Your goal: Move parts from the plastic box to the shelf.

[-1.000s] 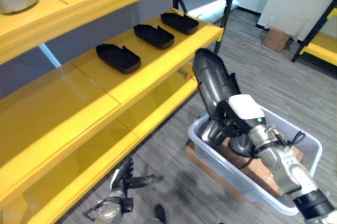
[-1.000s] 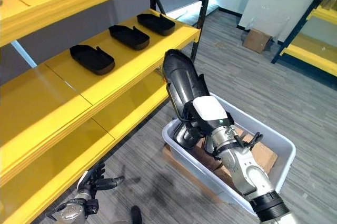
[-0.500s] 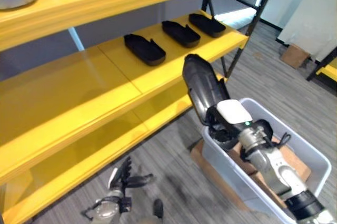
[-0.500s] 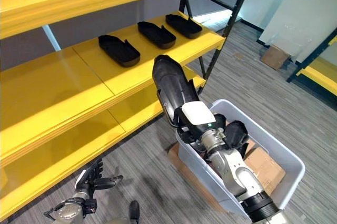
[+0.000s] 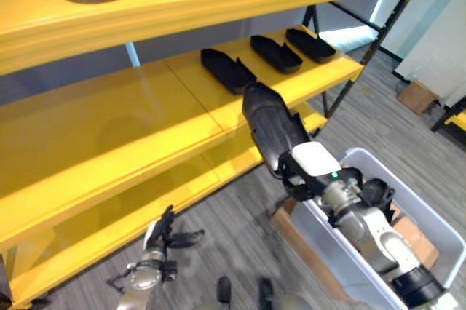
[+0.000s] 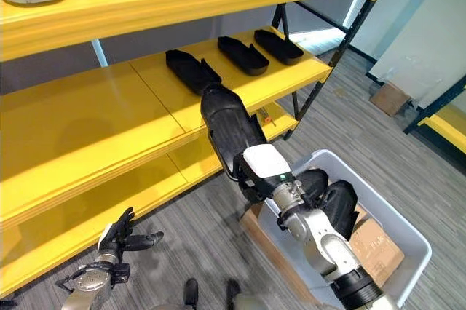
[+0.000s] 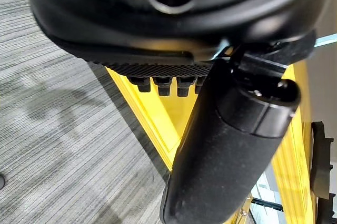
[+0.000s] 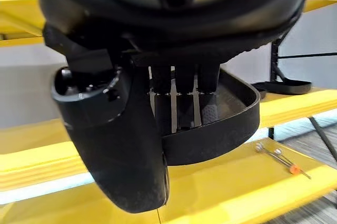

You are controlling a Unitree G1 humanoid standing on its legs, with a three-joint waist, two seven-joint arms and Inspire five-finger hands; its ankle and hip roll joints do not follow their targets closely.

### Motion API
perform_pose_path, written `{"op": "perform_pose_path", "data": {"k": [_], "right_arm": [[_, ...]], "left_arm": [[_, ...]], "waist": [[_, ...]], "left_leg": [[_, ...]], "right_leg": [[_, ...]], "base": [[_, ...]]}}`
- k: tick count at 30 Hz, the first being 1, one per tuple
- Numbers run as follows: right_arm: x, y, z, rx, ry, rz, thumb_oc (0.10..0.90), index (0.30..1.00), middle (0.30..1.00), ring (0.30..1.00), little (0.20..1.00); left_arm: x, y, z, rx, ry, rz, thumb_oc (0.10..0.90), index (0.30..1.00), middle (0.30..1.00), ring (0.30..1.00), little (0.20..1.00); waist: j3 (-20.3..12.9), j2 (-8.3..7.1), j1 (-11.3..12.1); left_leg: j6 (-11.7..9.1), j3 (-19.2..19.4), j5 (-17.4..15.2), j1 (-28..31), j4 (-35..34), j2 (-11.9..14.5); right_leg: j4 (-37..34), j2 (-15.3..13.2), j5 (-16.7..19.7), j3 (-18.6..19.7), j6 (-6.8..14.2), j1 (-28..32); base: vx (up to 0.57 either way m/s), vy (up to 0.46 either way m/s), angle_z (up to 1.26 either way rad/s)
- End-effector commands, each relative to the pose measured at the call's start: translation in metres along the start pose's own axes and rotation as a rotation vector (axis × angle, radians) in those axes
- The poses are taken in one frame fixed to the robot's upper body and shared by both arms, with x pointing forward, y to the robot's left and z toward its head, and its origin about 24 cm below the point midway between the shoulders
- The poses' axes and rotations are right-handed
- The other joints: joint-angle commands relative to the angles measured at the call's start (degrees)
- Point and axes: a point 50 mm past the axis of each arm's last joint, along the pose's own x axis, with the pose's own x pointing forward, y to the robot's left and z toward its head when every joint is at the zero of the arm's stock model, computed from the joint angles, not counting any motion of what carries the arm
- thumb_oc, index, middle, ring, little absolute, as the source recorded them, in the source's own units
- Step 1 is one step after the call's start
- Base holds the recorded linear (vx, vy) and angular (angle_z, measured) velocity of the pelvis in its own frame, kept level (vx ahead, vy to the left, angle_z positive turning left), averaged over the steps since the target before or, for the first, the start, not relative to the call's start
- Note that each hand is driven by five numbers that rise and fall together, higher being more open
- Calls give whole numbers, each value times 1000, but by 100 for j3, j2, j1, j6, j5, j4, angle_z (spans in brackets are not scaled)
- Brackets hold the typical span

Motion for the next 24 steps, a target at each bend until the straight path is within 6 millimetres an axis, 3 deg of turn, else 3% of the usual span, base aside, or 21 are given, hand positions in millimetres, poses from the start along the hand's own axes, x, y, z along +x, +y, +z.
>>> {"op": "perform_pose_path", "data": {"k": [1, 12, 19, 23, 24], "right_arm": [[13, -82, 4, -76, -77, -398, 400, 300, 300, 300, 300], [4, -92, 10, -76, -122, -439, 400, 300, 300, 300, 300], [27, -120, 36, -99, -276, -500, 400, 300, 300, 300, 300], [39, -133, 50, -89, -343, -532, 400, 300, 300, 300, 300], [42, -136, 54, -83, -362, -542, 400, 300, 300, 300, 300]], "left_arm": [[8, -10, 38, 8, -182, -26, 900, 1000, 1000, 1000, 1000], [3, -8, 29, -5, -156, -11, 900, 1000, 1000, 1000, 1000], [1, -10, 26, -17, -147, -21, 900, 1000, 1000, 1000, 1000], [-1, -11, 23, -39, -139, -20, 900, 1000, 1000, 1000, 1000], [-1, -11, 25, -38, -145, -22, 900, 1000, 1000, 1000, 1000]], "waist": [[-569, -22, -33], [-862, 6, 34], [-892, -41, 232], [-761, -47, 388], [-627, -68, 443]], "left_leg": [[-454, 144, -518, 283, -12, 207], [-531, 168, -553, 387, -12, 339], [-634, -3, -441, 411, -12, 434], [-692, -125, -279, 406, -5, 505], [-724, -180, -318, 206, 346, 486]], "right_leg": [[-104, -54, 165, -166, 224, 304], [-816, -107, 285, -365, 196, 834], [-921, -59, 264, -567, 70, 988], [-978, -7, 230, -682, 11, 1018], [-978, -40, 239, -736, -14, 1022]], "base": [[58, -89, 51], [51, -62, 6], [-3, -96, 8], [-44, -96, 10], [-144, -127, 23]]}}
